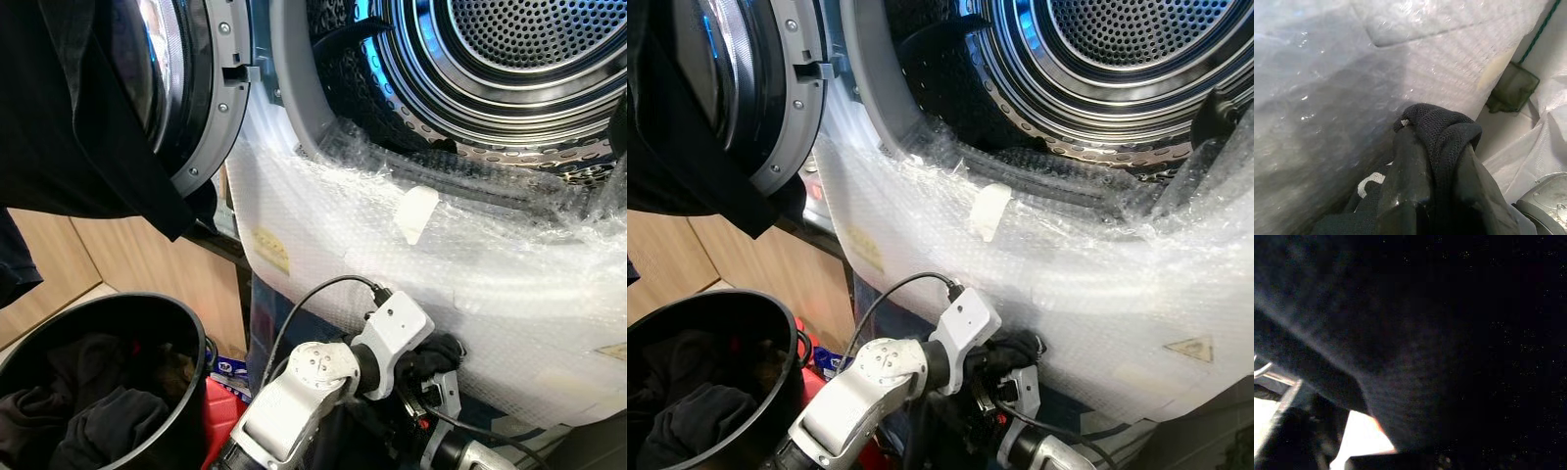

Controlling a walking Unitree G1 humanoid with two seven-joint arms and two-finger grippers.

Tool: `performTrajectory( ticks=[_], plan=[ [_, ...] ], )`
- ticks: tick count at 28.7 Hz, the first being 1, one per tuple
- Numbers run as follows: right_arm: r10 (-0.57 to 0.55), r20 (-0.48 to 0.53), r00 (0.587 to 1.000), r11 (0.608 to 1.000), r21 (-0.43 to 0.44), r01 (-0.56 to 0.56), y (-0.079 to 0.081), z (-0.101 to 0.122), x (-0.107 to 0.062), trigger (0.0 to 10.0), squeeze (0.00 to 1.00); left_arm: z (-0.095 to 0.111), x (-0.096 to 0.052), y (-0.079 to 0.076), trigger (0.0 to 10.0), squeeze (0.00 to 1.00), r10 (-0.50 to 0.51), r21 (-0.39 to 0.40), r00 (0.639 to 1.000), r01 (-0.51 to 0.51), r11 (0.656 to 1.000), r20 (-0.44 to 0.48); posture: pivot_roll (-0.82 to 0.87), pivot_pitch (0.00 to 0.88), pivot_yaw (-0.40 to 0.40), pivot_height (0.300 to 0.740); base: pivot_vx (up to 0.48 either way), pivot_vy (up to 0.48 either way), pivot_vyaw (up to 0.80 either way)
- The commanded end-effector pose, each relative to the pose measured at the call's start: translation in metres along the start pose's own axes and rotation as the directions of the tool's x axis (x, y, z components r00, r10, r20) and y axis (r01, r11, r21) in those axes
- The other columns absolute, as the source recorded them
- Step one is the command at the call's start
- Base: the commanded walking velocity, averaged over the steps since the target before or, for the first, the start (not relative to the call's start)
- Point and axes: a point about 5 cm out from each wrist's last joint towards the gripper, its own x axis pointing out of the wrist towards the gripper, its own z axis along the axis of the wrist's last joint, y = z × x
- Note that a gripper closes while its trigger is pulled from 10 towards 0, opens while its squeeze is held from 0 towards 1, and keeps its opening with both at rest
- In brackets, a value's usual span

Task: Clothes washing

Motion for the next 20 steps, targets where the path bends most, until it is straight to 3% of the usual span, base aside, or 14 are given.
performTrajectory(
  ticks=[1,10,20],
  plan=[
    [0.029,-0.013,0.999,0.999,-0.045,-0.030,0.0041,-0.0002,-0.0011,0.0,0.00,0.0149,0.0031,-0.0088,0.0,0.00,-0.056,0.020,0.997,0.055,0.998,0.044,0.10,0.000,-0.038,0.740,0.000,0.000,0.00],
    [0.059,-0.058,0.997,0.998,-0.030,-0.061,0.0024,-0.0096,-0.0106,0.0,0.00,0.0194,0.0036,-0.0083,0.0,0.00,-0.055,0.028,0.997,0.053,0.998,0.055,0.11,0.000,-0.041,0.740,0.000,0.000,0.00],
    [0.098,-0.026,0.995,0.995,-0.025,-0.098,0.0068,-0.0056,-0.0090,0.0,0.00,0.0168,-0.0050,-0.0015,0.0,0.00,-0.036,0.033,0.999,0.035,0.999,0.034,0.12,0.000,-0.030,0.740,0.000,0.000,0.00]
  ],
)
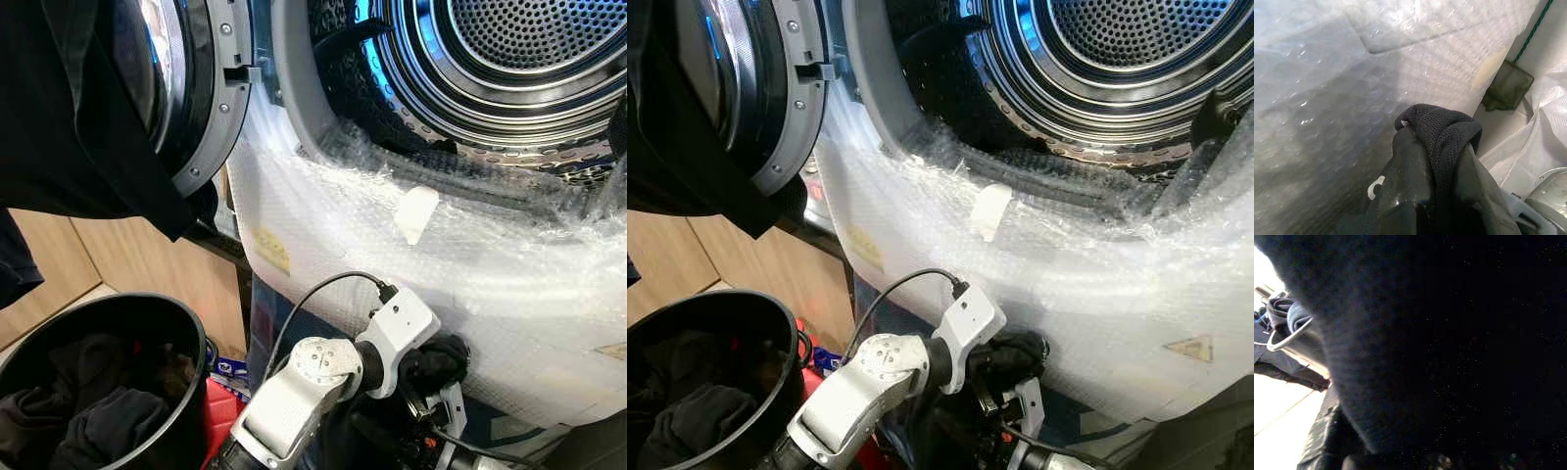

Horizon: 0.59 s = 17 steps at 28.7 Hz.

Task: Clothes washing

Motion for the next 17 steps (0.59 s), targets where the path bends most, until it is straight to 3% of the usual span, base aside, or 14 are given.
performTrajectory(
  ticks=[1,11,12,13,14,15,16,17],
  plan=[
    [0.029,0.008,1.000,1.000,-0.004,-0.029,0.003,0.003,0.002,0.0,0.00,0.013,-0.002,-0.001,0.0,0.00,-0.022,0.026,0.999,0.021,0.999,0.043,0.12,0.000,-0.030,0.740,0.000,0.000,0.00],
    [0.018,0.016,1.000,0.999,-0.034,-0.018,-0.002,0.010,0.004,0.0,0.00,0.009,-0.016,0.008,0.0,0.00,0.038,0.030,0.999,-0.039,0.999,0.019,0.14,0.000,-0.025,0.740,0.000,0.000,0.00],
    [0.020,0.019,1.000,0.999,-0.034,-0.019,-0.002,0.011,0.004,0.0,0.00,0.008,-0.019,0.010,1.6,0.00,0.052,0.038,0.998,-0.053,0.998,0.018,0.14,0.000,-0.024,0.740,0.000,0.000,0.00],
    [0.020,0.019,1.000,0.999,-0.034,-0.019,-0.002,0.011,0.004,0.0,0.00,0.008,-0.019,0.010,1.6,0.00,0.052,0.038,0.998,-0.053,0.998,0.018,0.14,0.000,-0.024,0.740,0.000,0.000,0.00],
    [0.025,0.016,1.000,0.999,-0.035,-0.024,-0.002,0.011,0.004,0.0,0.00,0.007,-0.022,0.012,4.7,0.00,0.061,0.044,0.998,-0.062,0.997,0.013,0.15,0.000,-0.026,0.740,0.000,0.000,0.00],
    [0.026,0.016,1.000,0.999,-0.036,-0.026,-0.001,0.011,0.005,0.0,0.00,0.007,-0.023,0.012,5.8,0.00,0.062,0.047,0.998,-0.063,0.997,0.012,0.15,0.000,-0.024,0.740,0.000,0.000,0.00],
    [0.027,0.017,0.999,0.999,-0.038,-0.026,-0.001,0.012,0.006,0.0,0.00,0.007,-0.025,0.012,10.0,0.00,0.063,0.054,0.998,-0.063,0.997,0.012,0.15,0.000,-0.021,0.740,0.000,0.000,0.00],
    [0.026,0.018,0.999,0.999,-0.039,-0.026,-0.002,0.012,0.007,0.0,0.00,0.006,-0.026,0.013,10.0,0.00,0.068,0.058,0.998,-0.069,0.996,0.010,0.15,0.000,-0.021,0.740,0.000,0.000,0.00]
  ],
)
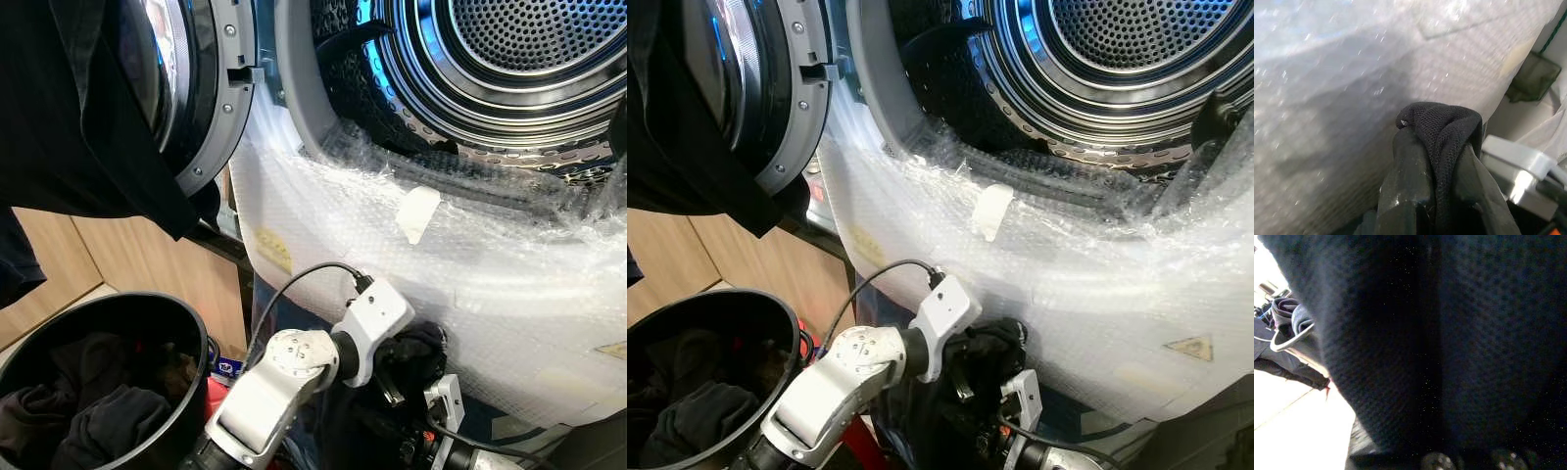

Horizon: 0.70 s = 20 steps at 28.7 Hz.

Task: Clothes washing

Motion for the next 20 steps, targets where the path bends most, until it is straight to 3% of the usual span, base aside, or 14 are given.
performTrajectory(
  ticks=[1,3,4,5,7,14,20],
  plan=[
    [0.008,0.012,1.000,1.000,-0.017,-0.008,-0.001,0.005,0.003,0.0,0.00,0.006,-0.004,-0.001,10.0,0.00,0.005,0.030,1.000,-0.005,1.000,0.020,0.15,0.000,-0.021,0.740,0.000,0.000,0.00],
    [0.005,0.004,1.000,1.000,-0.026,-0.005,-0.002,0.005,0.003,0.0,0.00,0.005,-0.004,0.001,10.0,0.00,0.019,0.052,1.000,-0.019,0.998,0.006,0.16,0.000,-0.024,0.740,0.000,0.000,0.00],
    [0.007,-0.001,1.000,1.000,-0.031,-0.007,-0.002,0.004,0.003,0.0,0.00,0.005,-0.005,0.001,10.0,0.08,0.022,0.055,1.000,-0.022,0.998,0.003,0.16,0.000,-0.024,0.740,0.000,0.000,0.00],
    [0.016,-0.006,1.000,0.999,-0.031,-0.016,-0.001,0.004,0.003,0.0,0.00,0.007,-0.006,0.002,10.0,1.00,0.034,0.029,0.999,-0.035,0.999,0.022,0.16,0.000,-0.022,0.740,0.000,0.000,0.00],
    [0.022,-0.006,1.000,0.999,-0.029,-0.022,0.000,0.004,0.003,0.0,0.00,0.007,-0.008,0.001,10.0,1.00,0.028,0.015,0.999,-0.028,0.999,0.027,0.16,0.000,-0.018,0.740,0.000,0.000,0.00],
    [0.005,-0.021,1.000,0.999,-0.035,-0.005,-0.001,0.000,0.002,0.0,0.00,-0.001,-0.038,0.005,10.0,1.00,-0.024,0.028,1.000,0.025,0.999,-0.016,0.16,0.000,-0.004,0.740,0.000,0.000,0.00],
    [-0.006,-0.029,1.000,0.999,-0.036,0.005,-0.003,-0.003,-0.001,0.0,0.00,-0.006,-0.073,0.009,10.0,1.00,-0.056,0.021,0.996,0.058,0.998,-0.067,0.16,0.000,0.007,0.740,0.000,0.000,0.00]
  ],
)
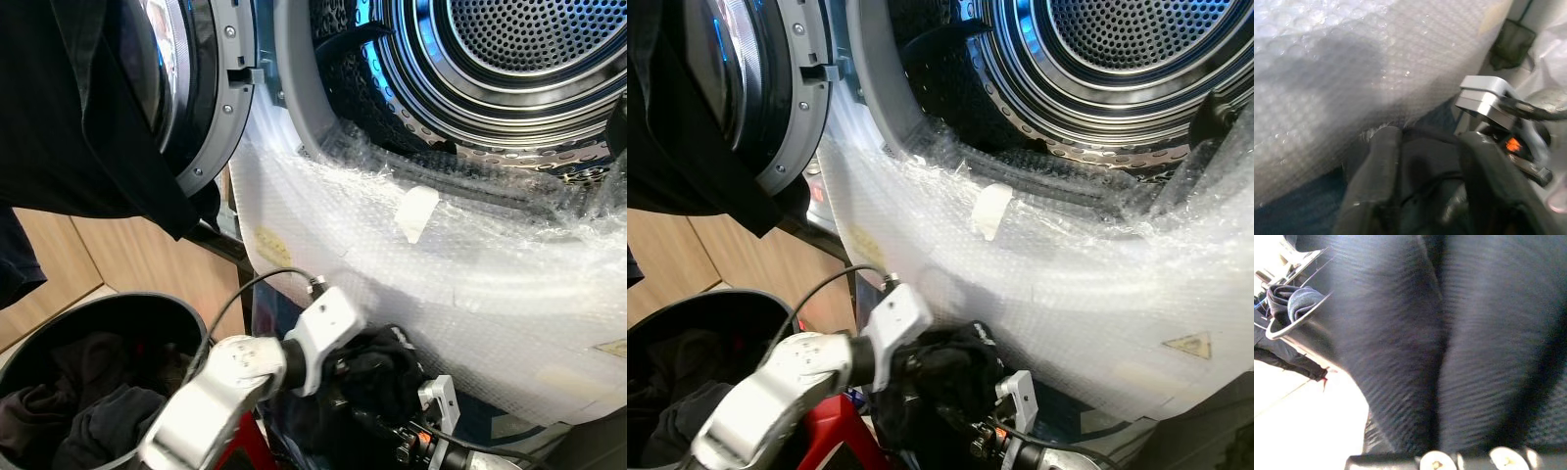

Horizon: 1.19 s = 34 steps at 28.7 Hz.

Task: Clothes washing

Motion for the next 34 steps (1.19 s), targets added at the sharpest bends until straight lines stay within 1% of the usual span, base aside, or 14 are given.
performTrajectory(
  ticks=[1,5,10,12,13,14,15,16,20,28,29,30,31,34],
  plan=[
    [-0.003,0.006,1.000,1.000,-0.012,0.003,-0.001,0.001,0.000,0.0,0.00,0.005,-0.009,0.002,10.0,1.00,0.005,0.004,1.000,-0.005,1.000,0.008,0.16,0.000,0.007,0.740,0.000,0.000,0.00],
    [0.014,-0.013,1.000,1.000,-0.002,-0.014,0.001,-0.004,-0.001,0.0,0.00,0.002,-0.033,0.020,10.0,1.00,0.158,-0.008,0.987,-0.159,0.987,-0.021,0.18,0.000,-0.002,0.740,0.000,0.000,0.00],
    [0.015,-0.023,1.000,1.000,-0.012,-0.015,-0.002,-0.002,-0.001,0.0,0.00,-0.013,-0.051,0.035,10.0,1.00,0.371,-0.025,0.926,-0.373,0.927,-0.073,0.19,0.000,-0.019,0.740,0.000,0.000,0.00],
    [0.060,-0.024,0.998,0.998,-0.022,-0.060,0.003,0.004,-0.001,0.0,0.00,-0.044,-0.055,0.048,10.0,1.00,0.536,-0.001,0.825,-0.545,0.838,-0.180,0.18,0.000,-0.044,0.740,0.000,0.000,0.00],
    [0.066,-0.027,0.997,0.997,-0.029,-0.067,0.004,0.006,-0.001,0.0,0.00,-0.054,-0.057,0.053,10.0,0.00,0.598,0.049,0.775,-0.602,0.797,-0.204,0.18,0.000,-0.055,0.740,0.000,0.000,0.00],
    [0.068,-0.030,0.997,0.997,-0.034,-0.069,0.004,0.007,-0.002,0.0,0.00,-0.060,-0.058,0.056,10.0,0.00,0.631,0.084,0.746,-0.630,0.772,-0.213,0.18,0.000,-0.055,0.740,0.000,0.000,0.00],
    [0.058,-0.029,0.998,0.998,-0.034,-0.059,0.002,0.011,-0.003,0.0,0.00,-0.071,-0.063,0.061,10.0,0.00,0.717,0.106,0.674,-0.711,0.695,-0.177,0.17,0.000,-0.085,0.740,0.000,0.000,0.00],
    [0.058,-0.029,0.998,0.998,-0.034,-0.059,0.002,0.011,-0.003,0.0,0.00,-0.071,-0.063,0.061,10.0,0.00,0.717,0.106,0.674,-0.711,0.695,-0.177,0.17,0.000,-0.085,0.740,0.000,0.000,0.00],
    [0.097,-0.055,0.994,0.993,-0.065,-0.101,0.008,0.018,-0.008,0.0,0.00,-0.085,-0.084,0.070,10.0,0.00,0.894,0.043,0.431,-0.898,0.439,-0.127,0.11,0.010,-0.115,0.740,0.000,0.000,0.00],
    [0.097,-0.055,0.994,0.993,-0.065,-0.101,0.008,0.018,-0.008,0.0,0.00,-0.085,-0.084,0.070,10.0,0.00,0.894,0.043,0.431,-0.898,0.439,-0.127,0.11,0.010,-0.115,0.740,0.000,0.000,0.00],
    [0.088,-0.013,0.996,0.992,-0.091,-0.089,0.010,0.030,-0.010,0.0,0.00,-0.093,-0.101,0.075,10.0,0.00,0.956,0.076,0.269,-0.957,0.278,-0.118,0.08,0.000,-0.132,0.740,0.000,0.000,0.00],
    [0.088,-0.013,0.996,0.992,-0.091,-0.089,0.010,0.030,-0.010,0.0,0.00,-0.093,-0.101,0.075,10.0,0.00,0.956,0.076,0.269,-0.957,0.278,-0.118,0.08,0.000,-0.132,0.740,0.000,0.000,0.00],
    [0.075,0.046,0.996,0.992,-0.109,-0.069,0.012,0.043,-0.009,0.0,0.00,-0.101,-0.112,0.080,10.0,0.00,0.983,0.100,0.145,-0.983,0.156,-0.111,0.08,0.000,-0.137,0.740,0.000,0.000,0.00],
    [0.107,0.081,0.991,0.986,-0.136,-0.095,0.019,0.055,-0.005,0.0,0.00,-0.099,-0.108,0.084,10.0,0.00,0.989,0.084,0.123,-0.988,0.129,-0.076,0.08,0.000,-0.138,0.740,0.000,0.000,0.00]
  ],
)
